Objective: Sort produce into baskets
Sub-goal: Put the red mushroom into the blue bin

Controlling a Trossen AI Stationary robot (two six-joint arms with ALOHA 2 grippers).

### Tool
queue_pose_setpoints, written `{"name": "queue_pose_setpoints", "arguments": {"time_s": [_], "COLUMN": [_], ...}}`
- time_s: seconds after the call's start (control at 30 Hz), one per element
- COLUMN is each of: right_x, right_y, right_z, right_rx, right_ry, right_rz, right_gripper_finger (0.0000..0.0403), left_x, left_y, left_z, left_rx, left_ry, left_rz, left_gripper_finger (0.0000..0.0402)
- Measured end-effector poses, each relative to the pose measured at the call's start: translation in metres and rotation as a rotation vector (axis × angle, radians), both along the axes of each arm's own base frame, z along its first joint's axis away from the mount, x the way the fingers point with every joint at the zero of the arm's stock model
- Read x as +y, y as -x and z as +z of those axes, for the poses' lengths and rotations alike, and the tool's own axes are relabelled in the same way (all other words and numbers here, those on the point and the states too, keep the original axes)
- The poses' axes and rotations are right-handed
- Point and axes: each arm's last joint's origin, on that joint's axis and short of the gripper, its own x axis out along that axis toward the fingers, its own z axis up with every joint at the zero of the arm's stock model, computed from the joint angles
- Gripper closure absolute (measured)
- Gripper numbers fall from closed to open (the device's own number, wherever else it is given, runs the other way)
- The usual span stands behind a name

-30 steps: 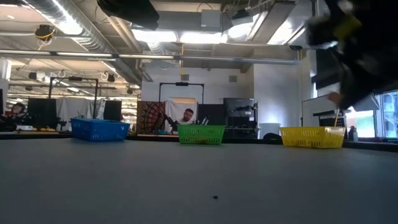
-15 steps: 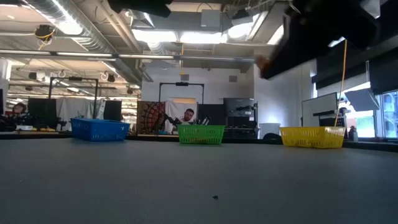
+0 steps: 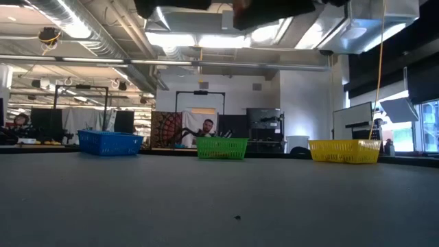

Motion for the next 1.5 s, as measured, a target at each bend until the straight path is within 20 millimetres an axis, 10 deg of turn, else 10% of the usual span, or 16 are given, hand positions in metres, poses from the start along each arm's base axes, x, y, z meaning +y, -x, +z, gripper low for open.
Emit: {"name": "queue_pose_setpoints", "arguments": {"time_s": [0.43, 1.13, 1.5], "right_x": [0.001, 0.003, 0.001], "right_y": [-0.002, -0.004, -0.002], "right_z": [0.003, 0.006, 0.003], "right_rx": [0.014, 0.018, 0.003], "right_ry": [0.074, 0.12, 0.05], "right_rz": [0.047, 0.09, 0.027], "right_gripper_finger": [0.0335, 0.0334, 0.0243], "left_x": [0.008, 0.007, 0.008], "left_y": [-0.017, -0.023, -0.022], "left_z": [-0.003, -0.008, -0.012], "left_rx": [-0.064, -0.048, -0.013], "left_ry": [0.053, -0.041, -0.055], "left_rz": [0.019, -0.075, -0.074], "left_gripper_finger": [0.0231, 0.0396, 0.0395]}}
